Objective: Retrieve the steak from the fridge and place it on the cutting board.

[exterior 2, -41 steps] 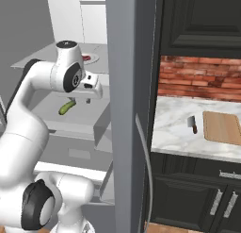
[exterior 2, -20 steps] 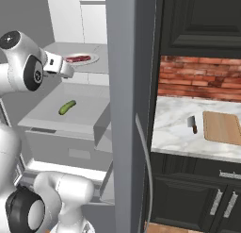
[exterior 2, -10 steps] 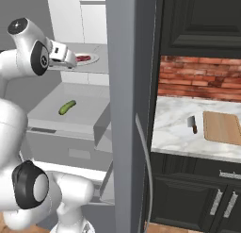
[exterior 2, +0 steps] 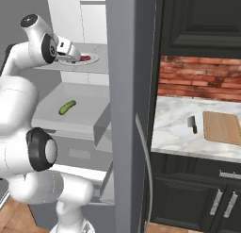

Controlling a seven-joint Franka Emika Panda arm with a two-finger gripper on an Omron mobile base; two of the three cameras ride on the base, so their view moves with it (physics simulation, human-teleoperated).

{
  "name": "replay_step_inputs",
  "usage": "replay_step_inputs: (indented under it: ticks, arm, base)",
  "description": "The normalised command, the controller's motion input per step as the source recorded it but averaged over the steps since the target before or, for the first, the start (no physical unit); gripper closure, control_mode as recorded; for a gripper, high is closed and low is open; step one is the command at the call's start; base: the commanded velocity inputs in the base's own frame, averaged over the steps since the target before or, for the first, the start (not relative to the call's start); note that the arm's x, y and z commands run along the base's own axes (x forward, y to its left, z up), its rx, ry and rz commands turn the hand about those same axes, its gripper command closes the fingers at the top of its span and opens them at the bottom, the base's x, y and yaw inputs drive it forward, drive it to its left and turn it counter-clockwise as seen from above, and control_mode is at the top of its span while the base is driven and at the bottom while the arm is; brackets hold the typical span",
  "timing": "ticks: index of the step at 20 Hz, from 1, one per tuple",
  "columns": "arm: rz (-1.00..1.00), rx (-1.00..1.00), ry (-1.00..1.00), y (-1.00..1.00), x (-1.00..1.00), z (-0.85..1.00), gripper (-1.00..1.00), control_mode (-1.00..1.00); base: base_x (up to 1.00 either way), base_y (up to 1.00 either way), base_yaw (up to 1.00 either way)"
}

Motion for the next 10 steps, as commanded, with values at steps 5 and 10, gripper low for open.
replay_step_inputs:
  ticks: [5, 10]
  arm:
    - [-0.03, 0.0, 0.08, 0.32, 0.59, 0.0, -1.0, -1.0]
    - [0.0, 0.0, 0.05, 0.0, 0.53, 0.0, -1.0, -1.0]
  base:
    - [0.0, 0.0, 0.0]
    - [0.0, 0.0, 0.0]
